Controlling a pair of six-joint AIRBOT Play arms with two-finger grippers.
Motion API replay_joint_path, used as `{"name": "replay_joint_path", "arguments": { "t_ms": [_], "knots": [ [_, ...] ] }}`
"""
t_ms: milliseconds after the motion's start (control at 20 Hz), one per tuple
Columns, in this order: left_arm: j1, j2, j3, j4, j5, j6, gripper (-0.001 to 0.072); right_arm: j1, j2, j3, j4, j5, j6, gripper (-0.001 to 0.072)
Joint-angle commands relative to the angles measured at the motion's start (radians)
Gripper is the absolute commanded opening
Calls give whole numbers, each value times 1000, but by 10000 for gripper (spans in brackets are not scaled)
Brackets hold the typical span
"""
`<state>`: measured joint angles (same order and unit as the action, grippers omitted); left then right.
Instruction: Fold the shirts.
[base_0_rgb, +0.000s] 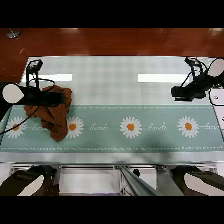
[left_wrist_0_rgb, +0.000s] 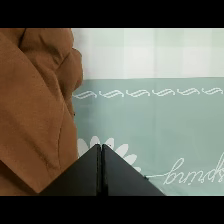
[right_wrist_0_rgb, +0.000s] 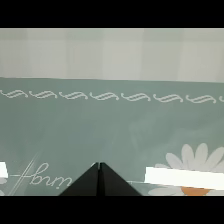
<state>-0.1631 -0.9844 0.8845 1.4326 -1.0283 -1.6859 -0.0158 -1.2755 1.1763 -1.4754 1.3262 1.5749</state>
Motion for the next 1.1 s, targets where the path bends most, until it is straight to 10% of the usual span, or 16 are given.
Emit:
{"name": "replay_joint_path", "arguments": {
  "t_ms": [0,900,950,1000,1050],
  "knots": [
    [0,-1,1,0,0,0,30,0,0,0,0,0,0,17],
    [-2,-1,1,-11,9,-6,30,0,-1,0,-3,-37,2,21],
    [-1,-3,1,-10,35,-3,31,0,-2,0,-5,-41,3,70],
    [-2,-10,1,-10,72,-3,65,0,-2,0,-5,-45,3,326],
    [-3,-18,1,-11,106,-3,346,0,-2,0,-6,-47,-7,646]
  ]
}}
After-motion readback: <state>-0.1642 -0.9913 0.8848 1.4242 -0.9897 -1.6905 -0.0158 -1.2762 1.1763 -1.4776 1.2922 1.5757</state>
